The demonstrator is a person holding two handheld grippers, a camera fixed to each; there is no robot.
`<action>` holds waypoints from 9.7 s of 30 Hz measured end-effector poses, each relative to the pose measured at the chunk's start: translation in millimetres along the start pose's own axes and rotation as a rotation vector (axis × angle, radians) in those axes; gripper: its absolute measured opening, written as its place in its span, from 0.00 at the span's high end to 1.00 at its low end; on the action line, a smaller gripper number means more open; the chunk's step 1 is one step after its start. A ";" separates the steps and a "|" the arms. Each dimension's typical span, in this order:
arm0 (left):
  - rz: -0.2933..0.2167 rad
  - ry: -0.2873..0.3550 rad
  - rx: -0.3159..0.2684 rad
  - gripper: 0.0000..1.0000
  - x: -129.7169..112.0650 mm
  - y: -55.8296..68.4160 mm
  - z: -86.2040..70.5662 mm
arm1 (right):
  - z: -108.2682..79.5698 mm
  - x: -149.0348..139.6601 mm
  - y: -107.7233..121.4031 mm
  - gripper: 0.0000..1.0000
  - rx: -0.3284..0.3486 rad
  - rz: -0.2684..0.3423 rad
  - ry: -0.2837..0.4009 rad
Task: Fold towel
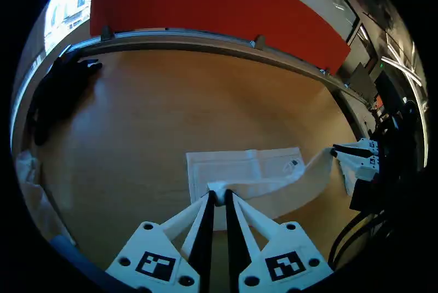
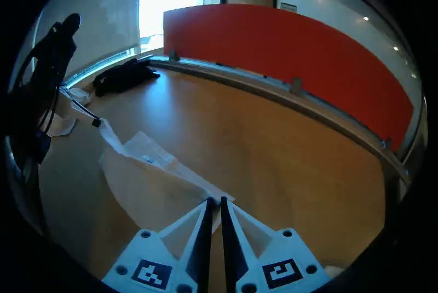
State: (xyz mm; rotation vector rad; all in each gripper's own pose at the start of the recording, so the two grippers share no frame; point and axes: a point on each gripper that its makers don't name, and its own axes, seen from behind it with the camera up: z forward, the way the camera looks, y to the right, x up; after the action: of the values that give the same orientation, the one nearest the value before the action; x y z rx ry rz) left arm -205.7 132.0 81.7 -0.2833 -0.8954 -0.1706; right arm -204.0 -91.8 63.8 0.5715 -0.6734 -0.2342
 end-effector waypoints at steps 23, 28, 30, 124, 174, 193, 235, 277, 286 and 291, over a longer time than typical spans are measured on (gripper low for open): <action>0.077 0.039 0.036 0.85 5.1 -23.5 61.8 | 42.2 -23.7 9.0 0.90 -0.029 0.026 -0.057; 0.065 0.040 0.054 0.66 5.8 -28.5 63.5 | 44.6 -23.8 13.9 0.82 -0.050 0.034 -0.058; 0.061 0.040 0.064 0.53 6.0 -31.8 63.8 | 45.0 -24.6 15.7 0.77 -0.060 0.032 -0.060; -0.084 0.028 0.145 0.15 -145.1 -41.4 -48.1 | -1.1 -125.1 -59.2 0.40 0.062 0.036 -0.158; -0.156 0.037 0.167 0.15 -172.7 -49.1 -85.8 | -12.1 -59.2 -59.0 0.95 0.079 -0.034 -0.077; -0.204 0.055 0.180 0.15 -185.4 -51.1 -100.7 | 6.0 39.1 -81.4 0.95 0.126 -0.180 0.027; -0.396 0.142 0.228 0.15 -226.8 -68.3 -142.8 | 127.3 58.8 -246.3 0.95 0.431 -0.614 -0.131; -0.425 0.149 0.220 0.15 -228.9 -63.3 -139.7 | 105.5 51.9 -267.1 0.26 0.463 -0.511 -0.074; -0.411 0.146 0.211 0.15 -226.3 -60.3 -136.8 | 86.7 27.2 -246.3 0.26 0.411 -0.413 -0.082; -0.404 0.146 0.205 0.15 -224.4 -58.1 -135.9 | 77.9 11.8 -235.8 0.26 0.378 -0.365 -0.093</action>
State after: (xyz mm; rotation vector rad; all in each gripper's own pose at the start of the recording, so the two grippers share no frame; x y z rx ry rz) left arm -258.0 40.7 -165.5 0.1036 -0.8100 -0.4644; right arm -250.8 -323.0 -14.5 1.0531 -0.7052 -0.4823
